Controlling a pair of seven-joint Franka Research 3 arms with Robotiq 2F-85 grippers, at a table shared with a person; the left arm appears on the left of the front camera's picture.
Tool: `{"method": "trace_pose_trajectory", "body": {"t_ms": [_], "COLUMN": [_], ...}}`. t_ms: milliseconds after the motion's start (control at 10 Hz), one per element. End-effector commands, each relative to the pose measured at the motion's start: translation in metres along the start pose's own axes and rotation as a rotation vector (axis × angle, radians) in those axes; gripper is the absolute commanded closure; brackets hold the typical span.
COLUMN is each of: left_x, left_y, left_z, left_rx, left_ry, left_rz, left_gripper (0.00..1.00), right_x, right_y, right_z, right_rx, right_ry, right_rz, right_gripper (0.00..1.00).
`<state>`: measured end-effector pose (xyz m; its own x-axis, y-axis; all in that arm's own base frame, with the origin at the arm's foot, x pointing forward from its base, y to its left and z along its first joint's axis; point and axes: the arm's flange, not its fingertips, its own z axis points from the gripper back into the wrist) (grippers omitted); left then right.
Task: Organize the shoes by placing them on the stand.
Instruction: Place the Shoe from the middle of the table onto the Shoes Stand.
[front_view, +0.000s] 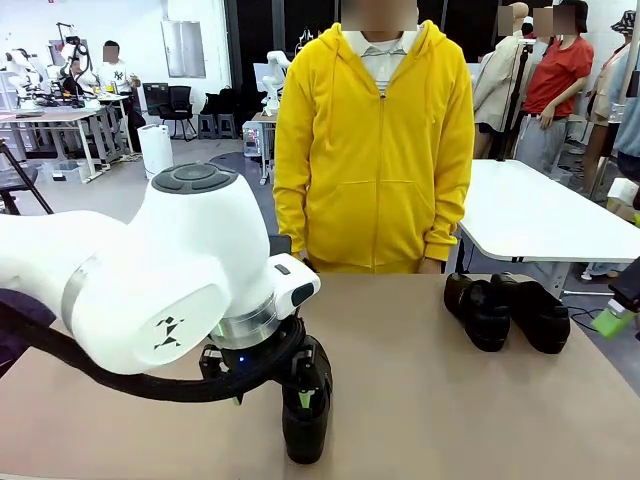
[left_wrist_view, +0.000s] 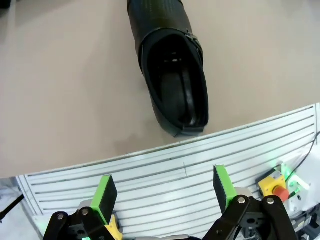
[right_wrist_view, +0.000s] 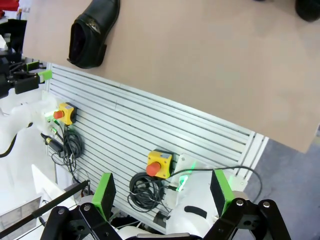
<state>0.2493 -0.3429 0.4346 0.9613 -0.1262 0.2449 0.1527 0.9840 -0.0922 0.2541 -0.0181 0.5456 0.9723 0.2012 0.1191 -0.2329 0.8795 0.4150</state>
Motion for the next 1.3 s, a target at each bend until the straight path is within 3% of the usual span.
{"method": "trace_pose_trajectory", "body": {"t_ms": [0,500,1000,1100,1200], "left_x": [0.037,0.074,0.082,0.081,0.081], "left_y": [-0.012,-0.002,0.007,0.007,0.007], "left_z": [-0.033,-0.106,-0.134,-0.134,-0.134], "left_rx": [0.013,0.096,0.087,0.09,0.088], "left_ry": [-0.021,0.083,0.021,0.019,0.019], "left_rz": [-0.01,0.074,0.111,0.109,0.107], "left_gripper": [0.0,0.0,0.0,0.6,1.0], "right_x": [0.002,0.002,0.002,0.002,0.002], "right_y": [0.001,0.001,0.001,0.001,0.001], "right_z": [0.003,0.003,0.003,0.003,0.003], "right_rx": [0.027,0.027,0.027,0.027,0.027], "right_ry": [0.002,0.002,0.002,0.002,0.002], "right_rz": [0.026,0.026,0.026,0.026,0.026], "right_gripper": [0.0,0.0,0.0,0.0,0.0]}}
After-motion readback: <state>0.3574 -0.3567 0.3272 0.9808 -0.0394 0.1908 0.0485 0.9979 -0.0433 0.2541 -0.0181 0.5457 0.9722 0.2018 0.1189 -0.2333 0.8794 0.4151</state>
